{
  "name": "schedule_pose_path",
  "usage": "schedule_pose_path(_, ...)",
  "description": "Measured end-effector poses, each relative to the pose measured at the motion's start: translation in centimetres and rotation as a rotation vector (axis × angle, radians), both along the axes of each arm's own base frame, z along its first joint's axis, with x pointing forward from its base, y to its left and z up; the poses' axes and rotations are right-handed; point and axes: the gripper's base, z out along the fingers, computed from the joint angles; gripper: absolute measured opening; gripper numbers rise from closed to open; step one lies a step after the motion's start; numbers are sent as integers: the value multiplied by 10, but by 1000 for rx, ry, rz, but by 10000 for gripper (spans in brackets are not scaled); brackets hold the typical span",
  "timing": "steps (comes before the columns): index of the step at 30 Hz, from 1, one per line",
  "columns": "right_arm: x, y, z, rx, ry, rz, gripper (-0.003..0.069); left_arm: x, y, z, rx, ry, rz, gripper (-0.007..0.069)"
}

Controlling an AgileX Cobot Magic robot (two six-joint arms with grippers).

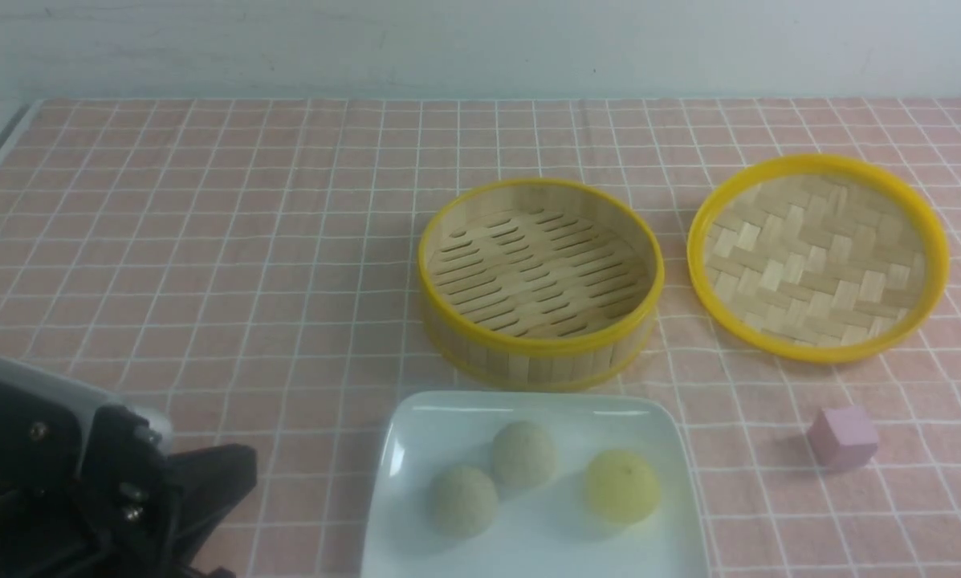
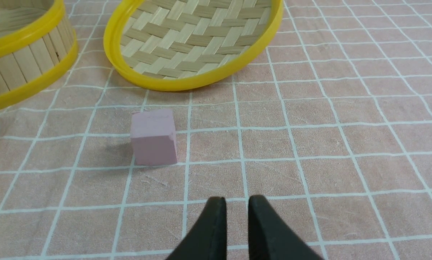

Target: Put the steamed buns into the plate on the pink tablecloth.

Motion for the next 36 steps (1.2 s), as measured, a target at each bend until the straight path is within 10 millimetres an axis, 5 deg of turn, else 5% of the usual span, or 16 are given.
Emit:
schedule_pose_path(10, 0, 0, 0, 0, 0, 0, 100, -22, 59, -49, 13, -88, 369, 41)
schedule_pose_path(19, 0, 0, 0, 0, 0, 0, 113, -39, 81, -95, 46, -141, 654, 50)
schedule_pose_path(36, 0, 0, 0, 0, 0, 0, 119, -42, 83, -96, 52, -136, 678, 66)
